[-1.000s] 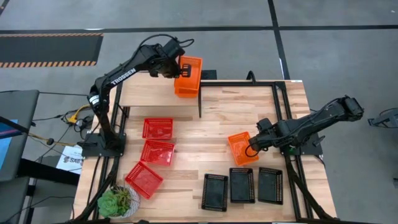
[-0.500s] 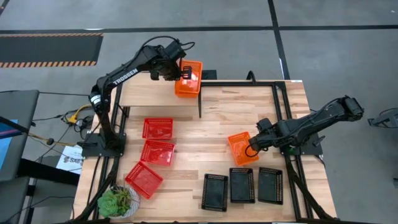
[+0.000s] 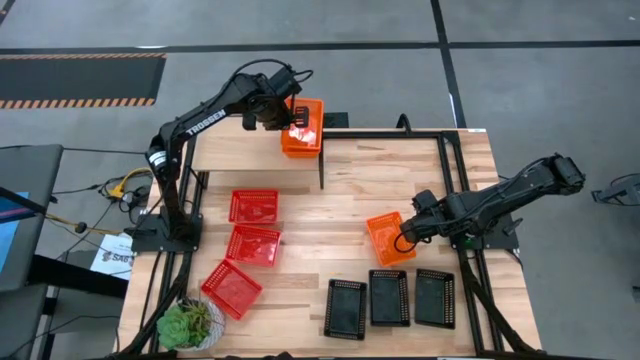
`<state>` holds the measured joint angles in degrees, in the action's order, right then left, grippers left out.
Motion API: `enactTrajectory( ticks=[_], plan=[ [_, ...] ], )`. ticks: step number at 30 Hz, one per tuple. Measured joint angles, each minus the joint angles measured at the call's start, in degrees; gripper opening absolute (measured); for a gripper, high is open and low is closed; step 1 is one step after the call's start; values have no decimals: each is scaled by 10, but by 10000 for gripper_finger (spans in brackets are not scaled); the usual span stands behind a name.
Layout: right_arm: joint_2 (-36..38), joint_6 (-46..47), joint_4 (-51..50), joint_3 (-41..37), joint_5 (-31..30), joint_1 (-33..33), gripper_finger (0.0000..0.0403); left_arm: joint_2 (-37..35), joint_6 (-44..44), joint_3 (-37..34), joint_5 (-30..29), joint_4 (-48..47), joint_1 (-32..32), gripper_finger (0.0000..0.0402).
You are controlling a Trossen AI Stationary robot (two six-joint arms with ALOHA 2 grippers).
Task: Stack baskets on shelf by color
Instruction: Stack the left orange bin on top of the other orange bin on the shelf, then adjust the orange bin
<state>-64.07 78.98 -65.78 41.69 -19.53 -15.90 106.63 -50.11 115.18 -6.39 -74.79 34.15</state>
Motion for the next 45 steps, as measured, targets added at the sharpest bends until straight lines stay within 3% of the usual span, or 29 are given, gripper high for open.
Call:
enactTrajectory(
  ticks=[24, 31, 37, 45],
  plan=[
    [0, -1, 0, 0, 0, 0, 124, 0, 42, 0, 2, -3, 1, 132],
    [0, 5, -8, 0, 12, 0, 124, 0, 78, 4, 80, -8, 9, 171],
    [0, 45, -71, 0, 41, 7, 119, 0, 118, 58, 169, -35, 12, 181],
    [-43, 38, -26, -12, 63, 7, 113, 0, 123, 190, 184, -67, -51, 181]
  ],
)
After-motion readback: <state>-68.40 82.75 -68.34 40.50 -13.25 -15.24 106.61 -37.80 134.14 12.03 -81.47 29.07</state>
